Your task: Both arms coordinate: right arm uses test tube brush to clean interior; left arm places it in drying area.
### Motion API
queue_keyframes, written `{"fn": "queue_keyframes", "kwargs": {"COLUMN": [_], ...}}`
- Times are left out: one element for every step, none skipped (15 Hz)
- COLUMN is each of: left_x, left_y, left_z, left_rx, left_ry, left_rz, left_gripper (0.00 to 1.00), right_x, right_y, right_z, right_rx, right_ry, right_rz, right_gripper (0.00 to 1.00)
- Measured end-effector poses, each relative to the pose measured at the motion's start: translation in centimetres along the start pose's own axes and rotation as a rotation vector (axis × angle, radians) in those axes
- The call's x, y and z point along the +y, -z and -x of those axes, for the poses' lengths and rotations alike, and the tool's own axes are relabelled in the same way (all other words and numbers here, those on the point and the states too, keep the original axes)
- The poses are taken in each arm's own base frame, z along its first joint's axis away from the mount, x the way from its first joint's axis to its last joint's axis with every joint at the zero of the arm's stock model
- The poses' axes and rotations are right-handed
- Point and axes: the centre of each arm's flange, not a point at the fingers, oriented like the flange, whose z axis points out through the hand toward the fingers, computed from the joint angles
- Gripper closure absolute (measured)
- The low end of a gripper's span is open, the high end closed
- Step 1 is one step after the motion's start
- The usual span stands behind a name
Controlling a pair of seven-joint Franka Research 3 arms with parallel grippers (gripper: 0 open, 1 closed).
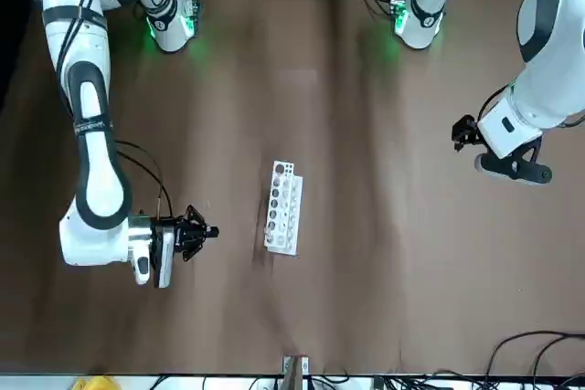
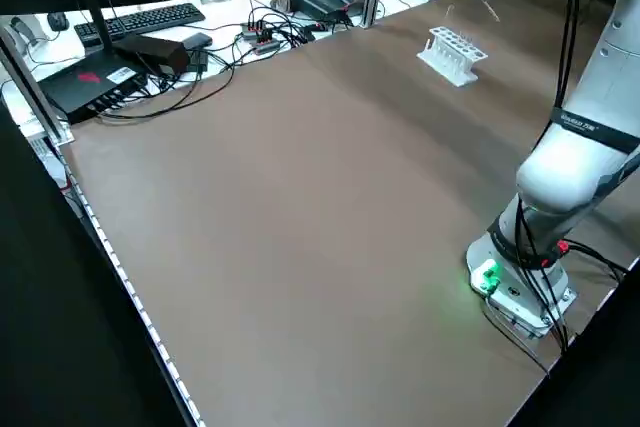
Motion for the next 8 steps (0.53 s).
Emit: {"fn": "queue_keyframes", "kwargs": {"left_x": [0.0, 0.0, 0.0, 0.0, 0.0, 0.0, 0.0, 0.0], "left_y": [0.0, 0.0, 0.0, 0.0, 0.0, 0.0, 0.0, 0.0], "left_z": [0.0, 0.0, 0.0, 0.0, 0.0, 0.0, 0.0, 0.0], "left_rx": [0.0, 0.0, 0.0, 0.0, 0.0, 0.0, 0.0, 0.0], "left_ry": [0.001, 0.001, 0.001, 0.001, 0.001, 0.001, 0.001, 0.0], "left_rz": [0.0, 0.0, 0.0, 0.0, 0.0, 0.0, 0.0, 0.0], "left_gripper": [0.01, 0.01, 0.01, 0.01, 0.01, 0.01, 0.01, 0.01], "right_x": [0.1, 0.4, 0.5, 0.5, 0.5, 0.6, 0.7, 1.0], "right_y": [-0.1, -0.2, -0.2, -0.4, -0.6, -0.8, -1.0, -1.2], "right_z": [0.0, 0.1, 0.2, 0.3, 0.3, 0.4, 0.6, 0.8], "right_rx": [-0.019, -0.046, -0.063, -0.084, -0.101, -0.11, -0.115, -0.123], "right_ry": [-0.034, -0.106, -0.135, -0.15, -0.161, -0.179, -0.201, -0.228], "right_rz": [0.019, 0.07, 0.091, 0.107, 0.121, 0.132, 0.151, 0.177], "right_gripper": [0.98, 0.98, 0.98, 0.98, 0.98, 0.98, 0.98, 0.98]}}
